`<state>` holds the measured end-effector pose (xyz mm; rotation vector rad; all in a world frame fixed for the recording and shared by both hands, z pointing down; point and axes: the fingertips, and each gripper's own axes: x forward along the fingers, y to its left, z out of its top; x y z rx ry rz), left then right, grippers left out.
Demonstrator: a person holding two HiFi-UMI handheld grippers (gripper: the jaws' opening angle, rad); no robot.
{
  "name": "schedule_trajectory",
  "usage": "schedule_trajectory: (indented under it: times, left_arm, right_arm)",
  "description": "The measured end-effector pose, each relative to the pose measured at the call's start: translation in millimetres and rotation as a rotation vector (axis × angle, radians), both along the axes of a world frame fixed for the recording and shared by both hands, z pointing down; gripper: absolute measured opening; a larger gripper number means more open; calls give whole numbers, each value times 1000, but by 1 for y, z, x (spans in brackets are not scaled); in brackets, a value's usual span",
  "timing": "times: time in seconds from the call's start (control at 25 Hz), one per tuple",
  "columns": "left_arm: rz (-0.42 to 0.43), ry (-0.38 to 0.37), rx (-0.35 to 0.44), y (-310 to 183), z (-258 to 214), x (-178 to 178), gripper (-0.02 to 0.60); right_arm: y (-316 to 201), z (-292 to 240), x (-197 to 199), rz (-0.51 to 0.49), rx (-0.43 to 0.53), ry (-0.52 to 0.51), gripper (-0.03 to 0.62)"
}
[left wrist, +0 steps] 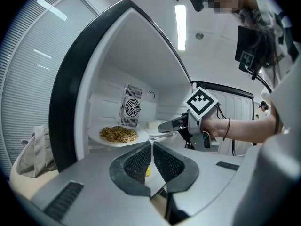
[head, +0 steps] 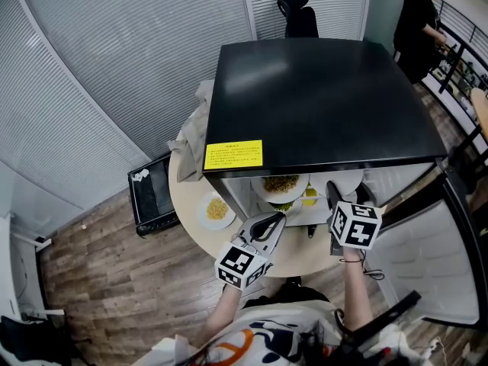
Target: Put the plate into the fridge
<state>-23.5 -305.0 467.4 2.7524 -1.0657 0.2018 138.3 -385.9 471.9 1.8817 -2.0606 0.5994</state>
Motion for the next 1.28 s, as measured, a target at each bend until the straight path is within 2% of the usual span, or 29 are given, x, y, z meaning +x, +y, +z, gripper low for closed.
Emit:
schedule_trajectory:
  times: [0.24, 0.56, 0.72, 0.96, 1.08, 1.28]
  left_arm:
    - [0, 1, 3, 1, -1, -1, 20]
    - [3, 5, 4, 1, -2, -2, 20]
    - [15, 5, 3, 3, -1, 3, 20]
    - [29, -6, 2, 6, 1, 4, 20]
    - [30, 2, 4, 6, 0, 5, 20]
    - [37, 7, 13, 8, -4, 5, 20]
  right_arm:
    - [1, -7, 3, 1, 9, 47, 321]
    - [-11, -7, 2, 1, -3, -70, 324]
    - [-24, -3, -5, -25, -35, -23, 338]
    - [-20, -21, 16, 71, 24, 140, 345]
    - [-18, -23, 14, 61, 29, 86, 345]
    - [-10, -18, 8, 39, 6, 55, 345]
